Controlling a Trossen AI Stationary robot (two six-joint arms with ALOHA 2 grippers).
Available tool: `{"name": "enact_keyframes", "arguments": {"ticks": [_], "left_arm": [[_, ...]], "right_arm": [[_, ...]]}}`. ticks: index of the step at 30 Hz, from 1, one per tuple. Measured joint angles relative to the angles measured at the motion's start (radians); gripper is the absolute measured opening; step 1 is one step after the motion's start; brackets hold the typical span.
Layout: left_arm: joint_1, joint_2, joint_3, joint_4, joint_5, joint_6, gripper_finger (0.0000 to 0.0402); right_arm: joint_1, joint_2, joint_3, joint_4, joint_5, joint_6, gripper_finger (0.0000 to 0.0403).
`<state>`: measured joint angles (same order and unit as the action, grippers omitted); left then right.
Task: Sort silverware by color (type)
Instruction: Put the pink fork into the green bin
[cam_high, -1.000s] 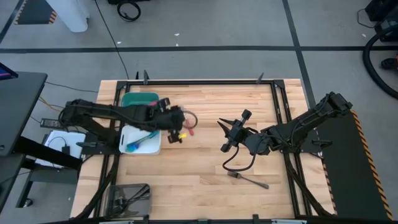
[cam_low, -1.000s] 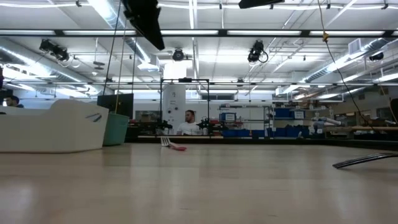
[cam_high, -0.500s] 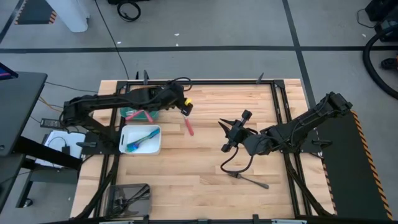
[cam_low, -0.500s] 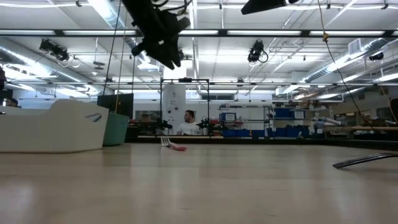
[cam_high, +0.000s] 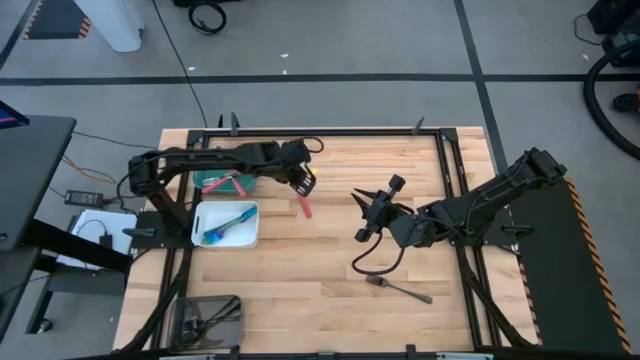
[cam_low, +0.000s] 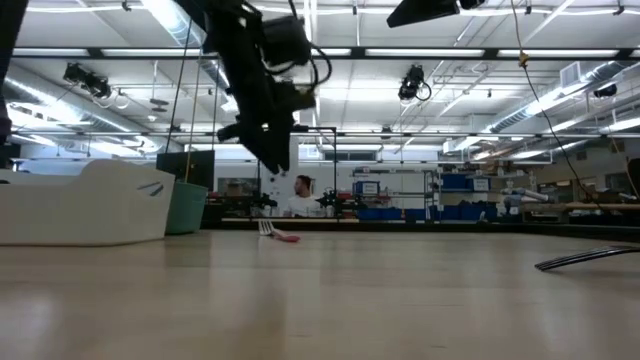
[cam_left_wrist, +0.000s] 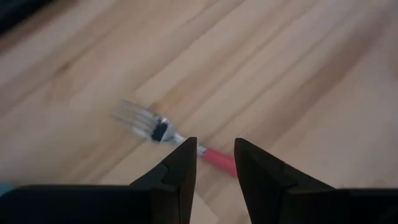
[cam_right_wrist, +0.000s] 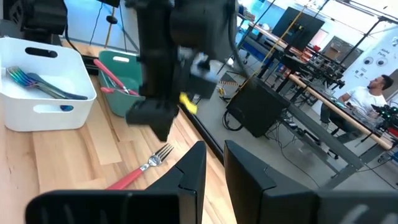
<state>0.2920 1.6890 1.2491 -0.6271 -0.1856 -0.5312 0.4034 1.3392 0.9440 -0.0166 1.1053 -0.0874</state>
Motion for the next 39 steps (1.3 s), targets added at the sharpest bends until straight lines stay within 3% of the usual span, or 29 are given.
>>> {"name": "enact_keyframes", "arguments": {"ticks": [8,19,22,39], "left_arm": [[-0.004,0.099,0.0,-0.014,0.002,-0.096,0.0117],[-0.001,0.137,0.0,0.009,0.039,-0.23,0.0117],[0.0,0.158,0.0,0.028,0.095,-0.204,0.0117],[-0.005,0.177,0.0,0.129,0.143,-0.085,0.0116]], "right_arm": [[0.0,0.0,0.0,-0.007,0.0,0.006,0.0066],[0.003,0.0,0.0,-0.032,0.0,0.006,0.0066],[0.003,0.0,0.0,-0.04,0.0,0.006,0.0066],[0.001,0.0,0.0,-0.046,-0.004,0.006,0.0066]]}}
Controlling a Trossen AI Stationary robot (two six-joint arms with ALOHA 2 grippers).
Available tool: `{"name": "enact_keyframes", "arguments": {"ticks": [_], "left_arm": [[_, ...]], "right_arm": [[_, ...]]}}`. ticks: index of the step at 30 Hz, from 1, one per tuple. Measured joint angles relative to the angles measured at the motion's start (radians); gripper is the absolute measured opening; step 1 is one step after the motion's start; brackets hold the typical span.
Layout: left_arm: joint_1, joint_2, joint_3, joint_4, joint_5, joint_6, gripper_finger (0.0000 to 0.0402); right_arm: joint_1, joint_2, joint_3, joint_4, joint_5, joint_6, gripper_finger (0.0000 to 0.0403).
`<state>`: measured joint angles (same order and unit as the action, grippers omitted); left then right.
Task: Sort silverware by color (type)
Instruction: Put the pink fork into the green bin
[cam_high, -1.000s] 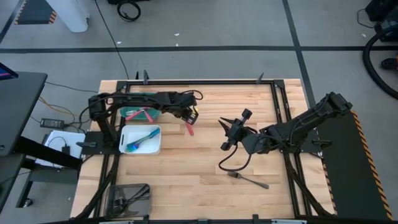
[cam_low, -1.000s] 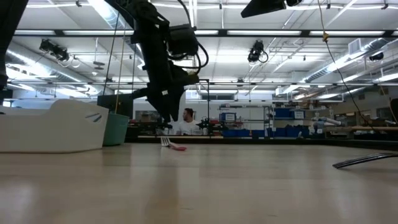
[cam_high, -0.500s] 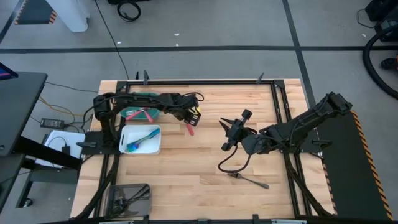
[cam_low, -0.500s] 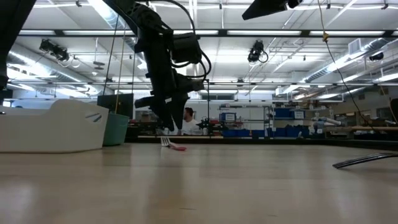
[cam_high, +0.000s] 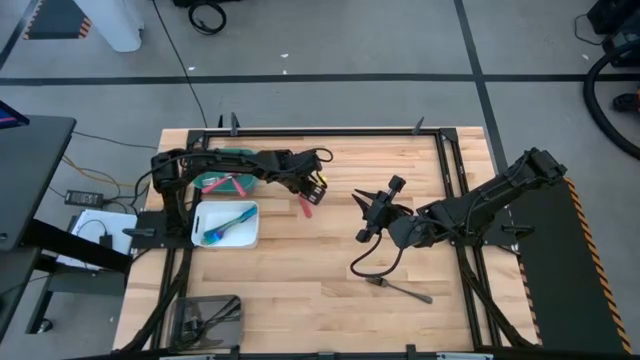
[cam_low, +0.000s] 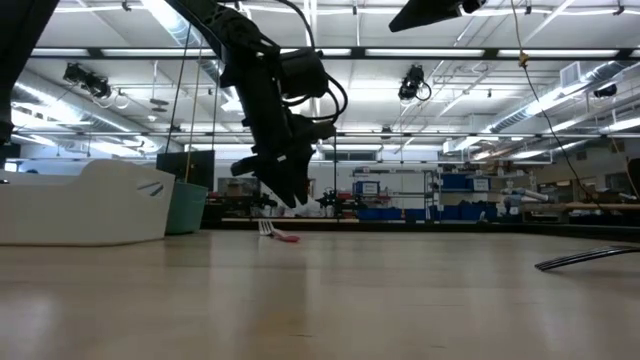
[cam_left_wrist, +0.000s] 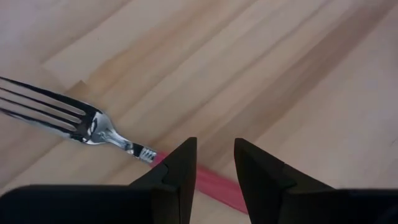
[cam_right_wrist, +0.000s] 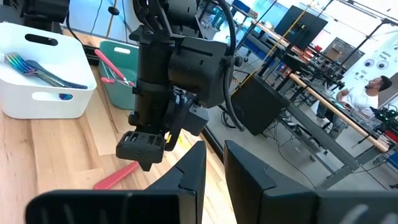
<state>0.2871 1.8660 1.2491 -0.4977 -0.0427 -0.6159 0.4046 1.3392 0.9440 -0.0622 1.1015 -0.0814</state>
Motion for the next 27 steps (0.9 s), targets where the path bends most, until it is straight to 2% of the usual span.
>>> {"name": "enact_keyframes", "arguments": {"ticks": [11,20,27], "left_arm": [[-0.019,0.0,0.0,0.0,0.016,0.0,0.0116],[-0.015,0.081,0.0,0.018,0.016,0.0,0.0116],[-0.018,0.098,0.0,-0.008,0.028,0.001,0.0116]], "right_arm": [[0.0,0.0,0.0,0.0,-0.004,0.0,0.0066],[0.0,0.0,0.0,-0.003,-0.011,0.0,0.0066],[-0.002,0.0,0.0,-0.009,-0.022,0.0,0.0066]]}}
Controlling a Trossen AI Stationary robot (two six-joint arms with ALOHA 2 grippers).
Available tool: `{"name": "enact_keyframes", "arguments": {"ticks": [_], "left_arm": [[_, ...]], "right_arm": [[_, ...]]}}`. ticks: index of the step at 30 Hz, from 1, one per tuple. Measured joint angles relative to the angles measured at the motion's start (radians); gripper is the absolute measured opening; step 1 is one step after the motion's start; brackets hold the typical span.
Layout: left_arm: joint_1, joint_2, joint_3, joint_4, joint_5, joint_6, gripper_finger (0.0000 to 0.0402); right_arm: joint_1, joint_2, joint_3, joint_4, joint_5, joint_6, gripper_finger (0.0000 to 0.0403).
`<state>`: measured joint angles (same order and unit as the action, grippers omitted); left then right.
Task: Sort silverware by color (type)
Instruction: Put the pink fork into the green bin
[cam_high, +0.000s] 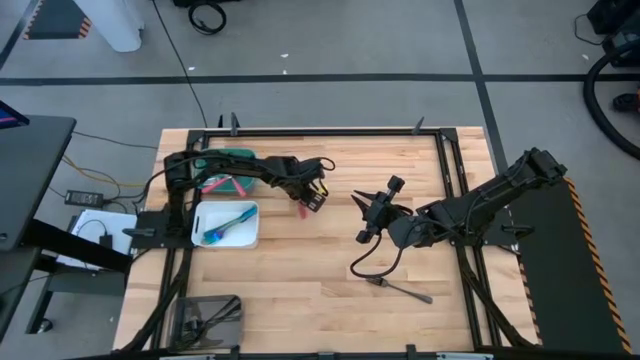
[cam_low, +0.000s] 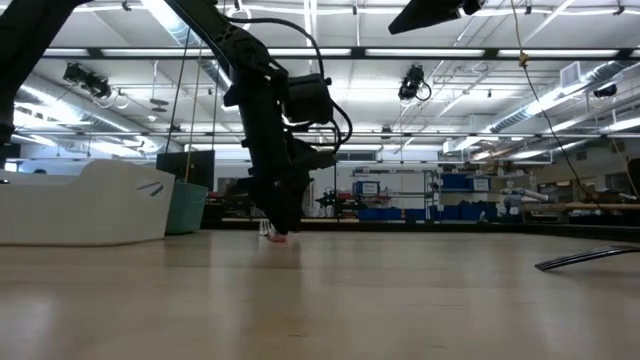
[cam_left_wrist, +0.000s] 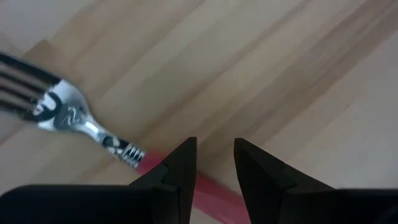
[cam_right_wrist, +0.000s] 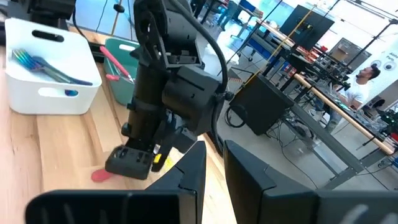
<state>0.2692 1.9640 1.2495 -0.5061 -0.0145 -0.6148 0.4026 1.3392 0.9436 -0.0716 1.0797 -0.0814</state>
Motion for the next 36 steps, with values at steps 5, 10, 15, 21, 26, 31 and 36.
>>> {"name": "enact_keyframes", "arguments": {"ticks": [5,10,15,21,26,31,36], "left_arm": [[-0.013,0.0,0.0,-0.093,0.01,0.013,0.0116],[-0.03,-0.001,0.002,-0.162,0.006,0.033,0.0116],[-0.039,-0.008,0.002,-0.158,0.007,0.057,0.0116],[-0.038,-0.034,0.005,-0.167,0.012,0.06,0.0116],[-0.037,-0.049,0.022,-0.197,0.01,0.083,0.0116],[-0.037,-0.049,0.065,-0.233,0.01,0.101,0.0116],[-0.035,-0.049,0.088,-0.252,-0.008,0.114,0.0116]], "right_arm": [[0.0,0.0,0.0,-0.006,-0.003,0.0,0.0066],[0.0,0.0,0.0,-0.008,-0.004,0.0,0.0066],[0.0,0.0,0.0,-0.007,-0.004,0.0,0.0066],[0.0,0.0,0.0,-0.006,-0.004,0.0,0.0066],[0.0,0.0,0.0,-0.022,-0.003,0.0,0.0066],[0.0,0.0,0.0,-0.038,0.016,0.0,0.0066],[0.0,0.0,0.0,-0.043,0.028,0.0,0.0066]]}}
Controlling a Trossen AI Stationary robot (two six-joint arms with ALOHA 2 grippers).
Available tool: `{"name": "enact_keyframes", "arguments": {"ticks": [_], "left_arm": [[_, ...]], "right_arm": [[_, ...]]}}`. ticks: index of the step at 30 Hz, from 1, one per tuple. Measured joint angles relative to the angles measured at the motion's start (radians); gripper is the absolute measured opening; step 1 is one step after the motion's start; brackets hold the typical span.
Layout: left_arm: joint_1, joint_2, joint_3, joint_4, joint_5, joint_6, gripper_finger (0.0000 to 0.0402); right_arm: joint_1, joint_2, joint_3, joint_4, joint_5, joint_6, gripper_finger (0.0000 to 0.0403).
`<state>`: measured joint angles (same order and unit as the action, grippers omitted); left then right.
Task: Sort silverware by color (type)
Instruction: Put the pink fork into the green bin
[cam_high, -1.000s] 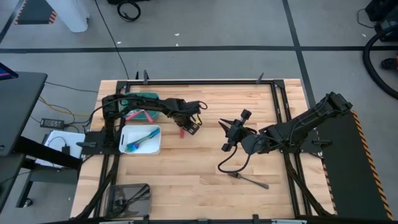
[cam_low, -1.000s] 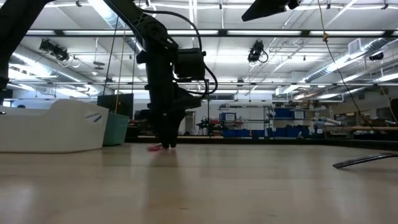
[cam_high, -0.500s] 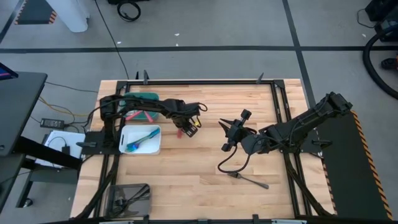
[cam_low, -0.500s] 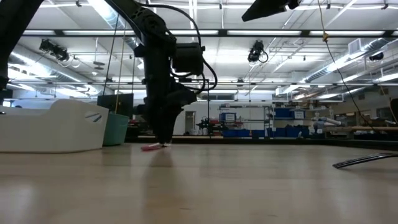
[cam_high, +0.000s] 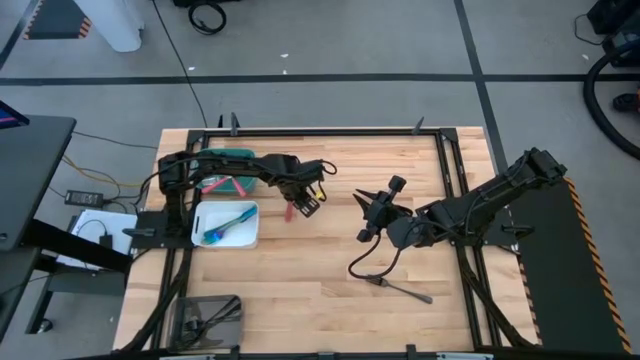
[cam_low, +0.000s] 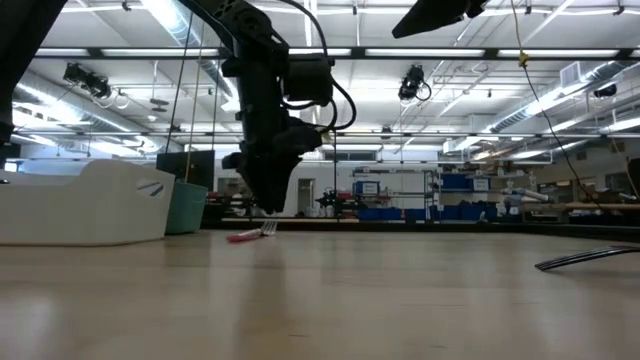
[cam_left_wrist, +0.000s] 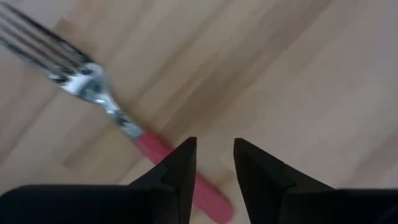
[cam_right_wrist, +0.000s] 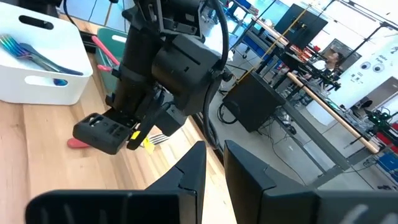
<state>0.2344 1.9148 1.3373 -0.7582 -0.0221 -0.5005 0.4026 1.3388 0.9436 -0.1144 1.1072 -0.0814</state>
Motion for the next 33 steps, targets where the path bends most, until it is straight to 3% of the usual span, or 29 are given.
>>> {"name": "enact_keyframes", "arguments": {"ticks": [5,8,21,33], "left_arm": [[0.004,0.0,-0.003,-0.033,-0.137,0.036,0.0117],[0.022,0.0,-0.003,-0.046,-0.162,0.024,0.0117],[0.094,0.017,-0.004,-0.041,-0.137,-0.142,0.0117],[0.101,0.072,-0.004,-0.028,-0.03,-0.143,0.0117]], "right_arm": [[0.0,0.0,0.0,-0.026,0.007,0.01,0.0066],[0.0,0.0,0.0,-0.044,0.01,0.012,0.0066],[0.0,0.0,0.0,-0.073,0.01,0.012,0.0066],[0.0,-0.001,0.0,-0.073,0.018,0.012,0.0066]]}}
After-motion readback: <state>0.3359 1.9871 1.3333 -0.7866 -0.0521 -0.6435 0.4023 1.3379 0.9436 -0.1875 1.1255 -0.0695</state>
